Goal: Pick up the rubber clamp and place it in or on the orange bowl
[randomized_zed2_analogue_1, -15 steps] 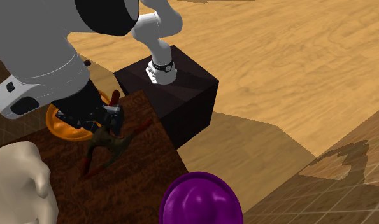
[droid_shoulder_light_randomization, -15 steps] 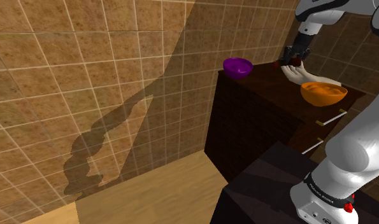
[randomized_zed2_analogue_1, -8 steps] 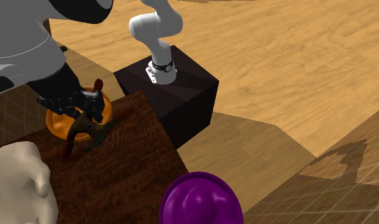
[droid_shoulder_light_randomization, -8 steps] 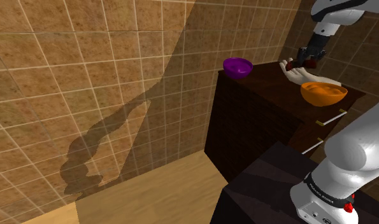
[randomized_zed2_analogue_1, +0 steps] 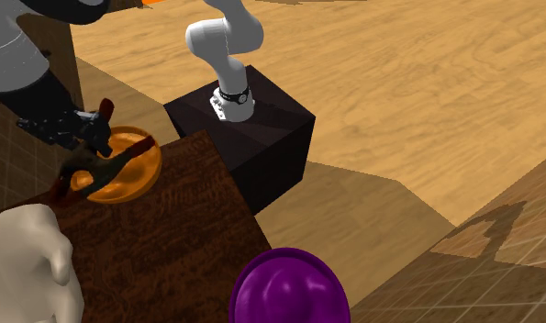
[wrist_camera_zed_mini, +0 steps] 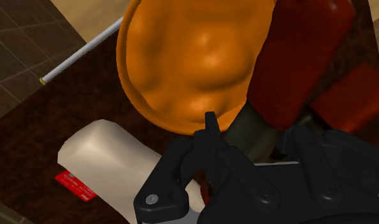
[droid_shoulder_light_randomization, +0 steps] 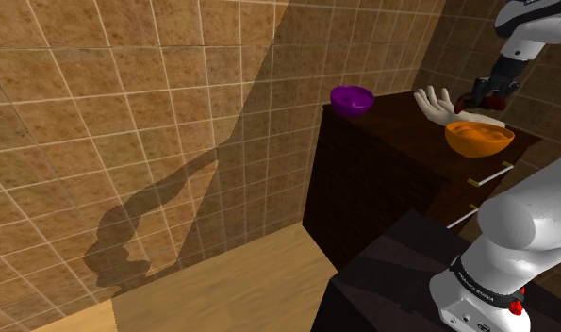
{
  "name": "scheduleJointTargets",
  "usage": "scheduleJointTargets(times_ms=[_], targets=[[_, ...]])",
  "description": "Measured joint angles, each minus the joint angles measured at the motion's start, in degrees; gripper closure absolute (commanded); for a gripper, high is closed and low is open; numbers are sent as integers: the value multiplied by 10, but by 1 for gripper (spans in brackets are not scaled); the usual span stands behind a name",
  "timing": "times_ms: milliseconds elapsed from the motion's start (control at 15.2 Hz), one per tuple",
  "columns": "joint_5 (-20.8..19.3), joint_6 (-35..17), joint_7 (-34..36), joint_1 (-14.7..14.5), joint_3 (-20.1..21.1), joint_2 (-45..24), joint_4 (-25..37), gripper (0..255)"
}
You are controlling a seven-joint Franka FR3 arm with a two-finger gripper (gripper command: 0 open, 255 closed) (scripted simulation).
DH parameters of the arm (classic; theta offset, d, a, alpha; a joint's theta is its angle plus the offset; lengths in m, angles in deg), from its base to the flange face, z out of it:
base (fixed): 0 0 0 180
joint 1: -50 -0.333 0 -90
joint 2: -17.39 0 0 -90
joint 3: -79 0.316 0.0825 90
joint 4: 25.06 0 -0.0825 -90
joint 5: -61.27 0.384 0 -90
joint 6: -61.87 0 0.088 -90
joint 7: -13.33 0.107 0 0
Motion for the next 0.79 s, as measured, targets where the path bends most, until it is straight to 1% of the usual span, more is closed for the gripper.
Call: scheduleJointTargets(times_ms=[198, 330, 792], targets=[[-8, 7, -39, 19, -23, 13, -4, 255], [-10, -4, -52, 25, -31, 14, -16, 255], [-6, -56, -61, 27, -37, 8, -64, 255]])
